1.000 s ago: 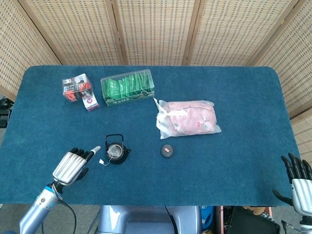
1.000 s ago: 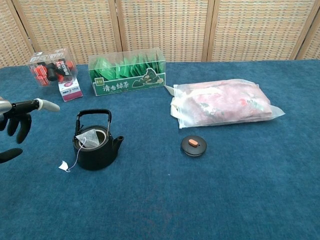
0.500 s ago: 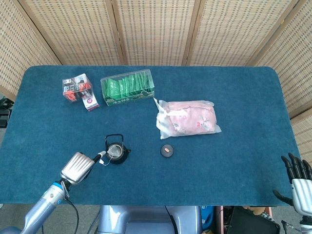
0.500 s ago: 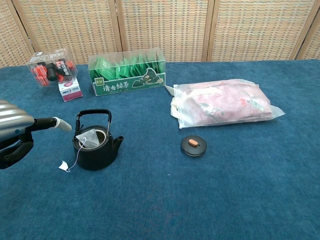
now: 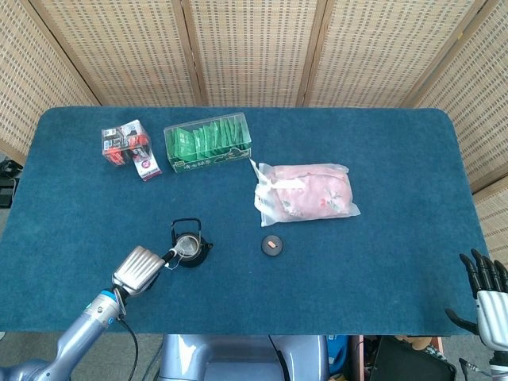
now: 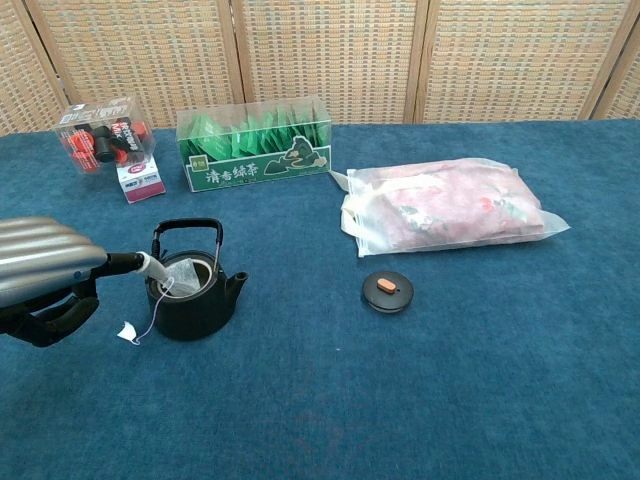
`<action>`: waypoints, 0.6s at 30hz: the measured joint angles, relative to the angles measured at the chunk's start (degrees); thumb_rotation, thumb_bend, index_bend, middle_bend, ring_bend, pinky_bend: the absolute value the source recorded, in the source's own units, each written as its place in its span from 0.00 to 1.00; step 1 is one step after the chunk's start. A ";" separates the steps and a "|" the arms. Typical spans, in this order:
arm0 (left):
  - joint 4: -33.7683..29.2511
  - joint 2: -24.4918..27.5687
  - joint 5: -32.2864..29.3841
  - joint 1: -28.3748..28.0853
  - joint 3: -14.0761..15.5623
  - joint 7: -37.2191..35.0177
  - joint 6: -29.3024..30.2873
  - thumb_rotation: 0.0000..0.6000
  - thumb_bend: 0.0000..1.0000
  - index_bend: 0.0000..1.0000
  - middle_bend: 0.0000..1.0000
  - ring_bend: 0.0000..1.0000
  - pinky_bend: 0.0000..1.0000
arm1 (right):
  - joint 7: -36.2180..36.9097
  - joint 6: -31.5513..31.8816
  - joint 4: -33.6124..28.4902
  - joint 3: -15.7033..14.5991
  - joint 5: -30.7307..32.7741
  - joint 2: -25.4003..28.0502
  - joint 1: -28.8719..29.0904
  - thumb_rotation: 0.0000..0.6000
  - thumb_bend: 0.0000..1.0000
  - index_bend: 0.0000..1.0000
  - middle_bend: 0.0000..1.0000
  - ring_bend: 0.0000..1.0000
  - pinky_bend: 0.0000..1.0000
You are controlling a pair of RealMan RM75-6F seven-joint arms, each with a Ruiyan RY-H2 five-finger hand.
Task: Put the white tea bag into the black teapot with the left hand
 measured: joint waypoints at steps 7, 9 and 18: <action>1.16 -1.59 -3.12 -1.78 0.25 0.53 -0.68 1.00 0.73 0.13 0.84 0.74 0.64 | 0.06 -0.06 0.17 -0.04 0.13 -0.11 -0.09 1.00 0.10 0.03 0.07 0.00 0.00; 1.55 -2.12 -4.00 -2.40 0.43 0.74 -0.71 1.00 0.73 0.13 0.84 0.74 0.64 | 0.06 -0.04 0.18 -0.02 0.20 -0.12 -0.11 1.00 0.10 0.03 0.07 0.00 0.00; 1.95 -3.48 -5.61 -4.05 1.07 0.44 -0.16 1.00 0.73 0.13 0.84 0.74 0.64 | 0.16 0.27 0.23 -0.06 0.21 -0.10 -0.37 1.00 0.10 0.03 0.07 0.00 0.00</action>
